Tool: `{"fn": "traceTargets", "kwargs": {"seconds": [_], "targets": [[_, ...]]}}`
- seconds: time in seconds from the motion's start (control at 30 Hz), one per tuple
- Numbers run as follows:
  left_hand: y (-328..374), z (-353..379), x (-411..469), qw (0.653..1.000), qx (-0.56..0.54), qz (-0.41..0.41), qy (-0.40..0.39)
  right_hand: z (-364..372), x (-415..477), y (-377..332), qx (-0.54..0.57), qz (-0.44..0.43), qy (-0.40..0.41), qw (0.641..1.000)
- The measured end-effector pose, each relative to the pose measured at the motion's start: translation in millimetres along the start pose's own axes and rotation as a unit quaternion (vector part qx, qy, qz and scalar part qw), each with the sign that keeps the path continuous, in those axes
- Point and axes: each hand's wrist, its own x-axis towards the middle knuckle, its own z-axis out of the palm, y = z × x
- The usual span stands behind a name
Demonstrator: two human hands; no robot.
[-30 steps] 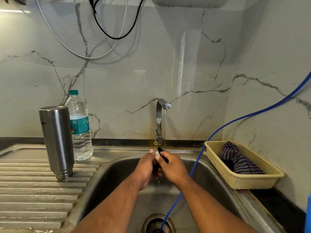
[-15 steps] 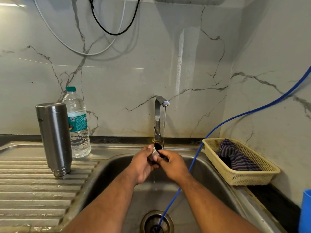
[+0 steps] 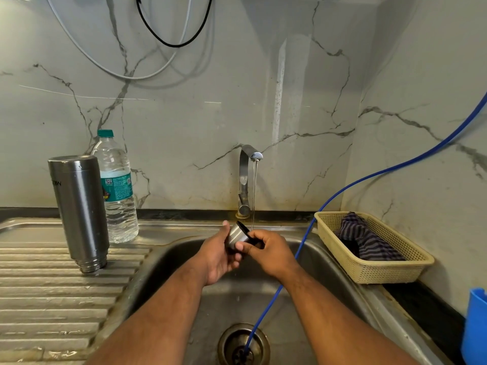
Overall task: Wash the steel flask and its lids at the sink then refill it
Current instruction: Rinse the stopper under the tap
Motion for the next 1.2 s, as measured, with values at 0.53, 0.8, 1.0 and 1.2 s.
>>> {"fn": "traceTargets", "kwargs": {"seconds": [0.53, 0.8, 1.0, 1.2], "targets": [[-3.3, 5.7, 6.5, 0.998, -0.048, -0.006, -0.05, 0.8, 0.1, -2.4, -0.013, 0.013, 0.047, 0.999], [-2.3, 8.6, 3.2, 1.0, -0.018, -0.004, -0.014, 2.1, 1.8, -2.6, -0.053, -0.024, 0.069, 0.996], [-3.3, 19.7, 4.1, 0.999, -0.003, -0.043, -0.01, 2.4, 0.7, -10.4, 0.013, 0.043, 0.085, 0.995], [-13.2, 19.6, 4.9, 1.0, -0.009, -0.002, 0.03, 4.0, 1.2, -6.1, -0.094, 0.023, 0.102, 0.99]]}}
